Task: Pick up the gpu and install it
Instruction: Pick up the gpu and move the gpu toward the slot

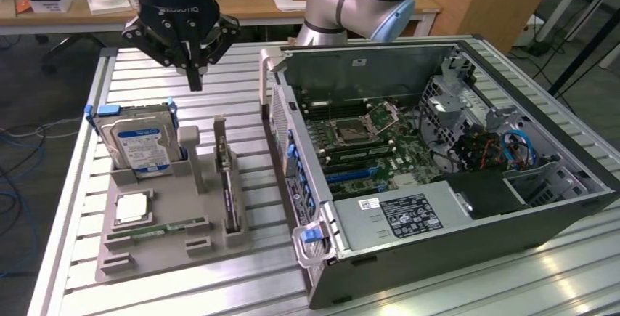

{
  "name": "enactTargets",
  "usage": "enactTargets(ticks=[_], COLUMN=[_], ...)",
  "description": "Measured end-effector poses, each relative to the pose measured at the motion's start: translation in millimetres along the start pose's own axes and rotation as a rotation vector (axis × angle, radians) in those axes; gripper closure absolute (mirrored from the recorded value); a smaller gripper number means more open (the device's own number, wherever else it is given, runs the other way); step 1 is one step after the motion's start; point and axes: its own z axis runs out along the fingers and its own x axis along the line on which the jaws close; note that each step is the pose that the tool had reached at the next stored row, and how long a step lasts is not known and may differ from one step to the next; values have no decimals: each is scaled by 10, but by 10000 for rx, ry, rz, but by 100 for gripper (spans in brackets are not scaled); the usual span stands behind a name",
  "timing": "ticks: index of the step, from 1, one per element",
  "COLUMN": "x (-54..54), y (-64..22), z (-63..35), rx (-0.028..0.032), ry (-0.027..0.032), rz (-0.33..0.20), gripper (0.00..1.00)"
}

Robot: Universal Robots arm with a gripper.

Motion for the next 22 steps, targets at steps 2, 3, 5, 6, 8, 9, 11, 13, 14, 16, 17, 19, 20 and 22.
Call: enactTargets(ticks=[2, 3, 5, 6, 8, 9, 11, 13, 14, 16, 17, 19, 20, 22], x=[0, 0, 0, 0, 0, 0, 0, 0, 0, 0, 0, 0, 0, 0], y=[0, 0, 0, 0, 0, 0, 0, 0, 0, 0, 0, 0, 0, 0], z=[0, 0, 0, 0, 0, 0, 0, 0, 0, 0, 0, 0, 0, 0], rx=[-1, -1, -1, 0, -1, -1, -1, 0, 0, -1, -1, -1, 0, -1], ry=[-1, 0, 0, 0, 0, 0, 0, 0, 0, 0, 0, -1, 0, 0], rz=[0, 0, 0, 0, 0, 0, 0, 0, 0, 1, 0, 0, 0, 0], gripper=[89, 89, 89, 83, 77, 71, 65, 59, 59, 53, 53, 53, 53, 53])
